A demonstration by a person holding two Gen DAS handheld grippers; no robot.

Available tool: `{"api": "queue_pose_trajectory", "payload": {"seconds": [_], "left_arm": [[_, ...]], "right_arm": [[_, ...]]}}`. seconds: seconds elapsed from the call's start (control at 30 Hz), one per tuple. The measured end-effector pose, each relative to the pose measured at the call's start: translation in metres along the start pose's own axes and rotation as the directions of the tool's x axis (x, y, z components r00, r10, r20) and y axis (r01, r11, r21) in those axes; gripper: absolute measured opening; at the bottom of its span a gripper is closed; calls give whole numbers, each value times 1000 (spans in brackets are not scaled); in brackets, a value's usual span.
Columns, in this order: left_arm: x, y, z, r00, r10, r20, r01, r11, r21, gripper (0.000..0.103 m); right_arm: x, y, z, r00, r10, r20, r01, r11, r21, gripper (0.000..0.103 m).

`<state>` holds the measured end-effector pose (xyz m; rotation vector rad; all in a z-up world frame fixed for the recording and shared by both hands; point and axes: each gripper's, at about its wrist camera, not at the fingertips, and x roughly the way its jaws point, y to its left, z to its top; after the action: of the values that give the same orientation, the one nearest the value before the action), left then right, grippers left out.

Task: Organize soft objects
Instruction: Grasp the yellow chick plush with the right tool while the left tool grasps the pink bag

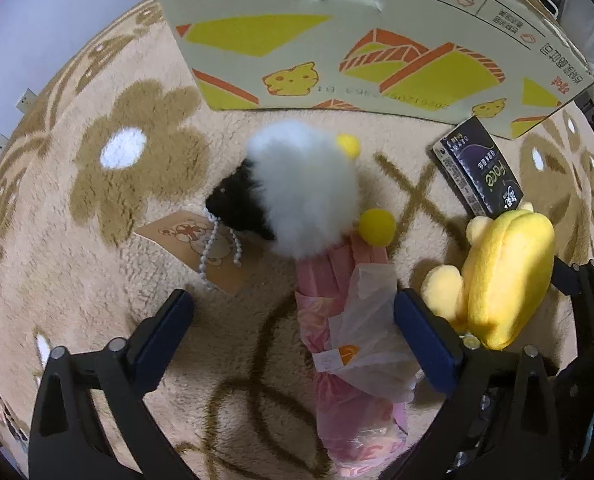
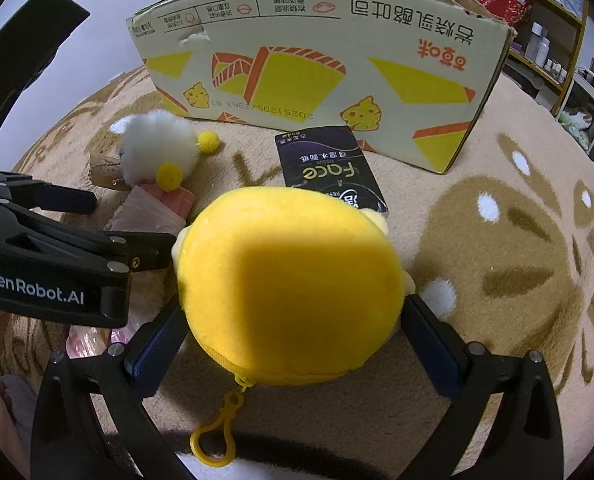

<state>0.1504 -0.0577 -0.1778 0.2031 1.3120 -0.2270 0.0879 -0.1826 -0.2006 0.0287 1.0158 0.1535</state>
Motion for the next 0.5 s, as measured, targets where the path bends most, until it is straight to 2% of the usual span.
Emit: {"api": "queue_pose_trajectory", "payload": {"seconds": [0.13,0.23,0.3,0.43,0.5], "left_arm": [[1,0,0,1000,3,-1,-3,1000,12,85],[-2,0,-2,999,34,5,-34,999,22,72],[-3,1,-2,999,49,2,-49,998,29,59],[-8,4,-3,998,59,10,-59,998,22,49],[-12,5,-4,999,47,14,-48,999,10,45]], "right_arm": [[0,-1,-2,1000,-4,-2,4,1000,-9,103],[0,-1,-2,1000,-3,-1,3,1000,-6,103],[-1,-1,-3,1000,-8,0,8,1000,-11,103],[-2,-1,-3,1000,-11,-1,11,1000,-11,103],[-4,-5,-2,1000,-6,3,6,1000,4,99]]}}
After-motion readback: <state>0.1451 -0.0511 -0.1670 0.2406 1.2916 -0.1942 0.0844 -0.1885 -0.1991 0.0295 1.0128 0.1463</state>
